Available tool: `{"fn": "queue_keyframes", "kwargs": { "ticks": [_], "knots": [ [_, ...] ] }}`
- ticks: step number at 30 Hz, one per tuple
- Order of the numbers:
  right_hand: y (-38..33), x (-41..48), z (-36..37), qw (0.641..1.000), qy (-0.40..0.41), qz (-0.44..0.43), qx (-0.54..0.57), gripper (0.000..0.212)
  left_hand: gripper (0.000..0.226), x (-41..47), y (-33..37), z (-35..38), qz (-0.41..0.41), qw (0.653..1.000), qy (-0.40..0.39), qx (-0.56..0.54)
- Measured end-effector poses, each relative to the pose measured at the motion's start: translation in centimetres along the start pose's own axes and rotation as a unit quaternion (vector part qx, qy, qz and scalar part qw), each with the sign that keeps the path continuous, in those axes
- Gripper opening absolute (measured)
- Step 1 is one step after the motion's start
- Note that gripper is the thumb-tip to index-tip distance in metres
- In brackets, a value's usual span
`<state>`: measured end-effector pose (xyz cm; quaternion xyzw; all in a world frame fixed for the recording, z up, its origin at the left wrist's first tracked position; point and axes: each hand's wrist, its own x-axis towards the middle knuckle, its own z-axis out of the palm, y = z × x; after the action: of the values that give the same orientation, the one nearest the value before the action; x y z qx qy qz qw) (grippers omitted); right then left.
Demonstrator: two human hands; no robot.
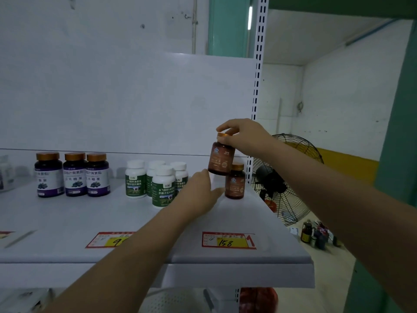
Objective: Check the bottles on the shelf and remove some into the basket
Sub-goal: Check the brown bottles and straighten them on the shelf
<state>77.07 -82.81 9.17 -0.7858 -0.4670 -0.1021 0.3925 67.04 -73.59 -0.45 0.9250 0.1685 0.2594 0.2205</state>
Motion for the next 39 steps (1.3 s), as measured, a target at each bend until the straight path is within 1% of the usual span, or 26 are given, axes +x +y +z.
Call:
{"fn": "queue_keyframes", "kwargs": {
  "ticks": [2, 4, 5, 7, 9, 13, 15, 20, 22, 25, 28, 33, 35, 37, 39],
  "knots": [
    [0.2, 0.7, 0.7, 0.999, 0.010, -0.019, -0.028, 0.026, 0.055, 0.0, -0.9, 0.8, -0.004, 0.995, -0.078, 0.063],
    [0.6, 1.1, 1.6, 0.999, 0.010, -0.022, -0.041, 0.027, 0.060, 0.2, -1.8, 1.5, -0.020, 0.980, -0.152, 0.129],
    [0.8, 1.3, 2.1, 0.998, 0.007, -0.024, -0.052, 0.027, 0.063, 0.3, -2.2, 1.8, -0.025, 0.970, -0.178, 0.161],
    [1.5, 1.5, 3.3, 0.997, 0.000, -0.025, -0.073, 0.027, 0.066, 0.6, -2.8, 2.2, -0.029, 0.959, -0.202, 0.198],
    [2.1, 1.6, 4.4, 0.994, -0.014, -0.025, -0.101, 0.028, 0.068, 0.9, -3.1, 2.5, -0.025, 0.956, -0.204, 0.211],
    [3.7, 1.3, 6.7, 0.971, -0.054, -0.023, -0.231, 0.029, 0.069, 1.1, -3.4, 2.8, -0.026, 0.953, -0.207, 0.218],
    [4.1, 1.2, 7.1, 0.966, -0.055, -0.028, -0.251, 0.030, 0.070, 1.0, -3.4, 2.9, -0.027, 0.953, -0.206, 0.218],
    [3.8, 1.4, 6.1, 0.965, -0.101, -0.038, -0.241, 0.036, 0.069, 1.0, -3.6, 2.8, -0.027, 0.953, -0.210, 0.216],
    [3.6, 1.4, 5.2, 0.971, -0.090, -0.035, -0.220, 0.041, 0.068, 1.0, -3.7, 2.8, -0.020, 0.951, -0.214, 0.223],
    [4.0, 1.4, 3.5, 0.975, -0.077, -0.007, -0.210, 0.043, 0.068, 1.0, -3.7, 2.8, -0.027, 0.954, -0.212, 0.212],
    [5.1, 0.6, 3.2, 0.961, -0.113, 0.035, -0.252, 0.041, 0.068, 0.9, -3.4, 2.7, -0.022, 0.955, -0.207, 0.212],
    [5.8, -0.5, 4.1, 0.972, -0.081, 0.036, -0.218, 0.038, 0.068, 0.8, -3.3, 2.6, -0.027, 0.954, -0.210, 0.211],
    [5.5, -0.6, 3.6, 0.974, -0.072, 0.028, -0.213, 0.038, 0.067, 0.6, -3.0, 2.5, -0.036, 0.962, -0.196, 0.186],
    [5.2, -0.6, 2.7, 0.981, -0.053, 0.018, -0.184, 0.039, 0.060, 0.2, -2.5, 1.9, -0.048, 0.974, -0.170, 0.140],
    [4.4, -0.7, 1.2, 0.991, -0.025, 0.014, -0.129, 0.043, 0.049, -0.6, -1.6, 0.9, -0.055, 0.988, -0.138, 0.043]
  ]
}}
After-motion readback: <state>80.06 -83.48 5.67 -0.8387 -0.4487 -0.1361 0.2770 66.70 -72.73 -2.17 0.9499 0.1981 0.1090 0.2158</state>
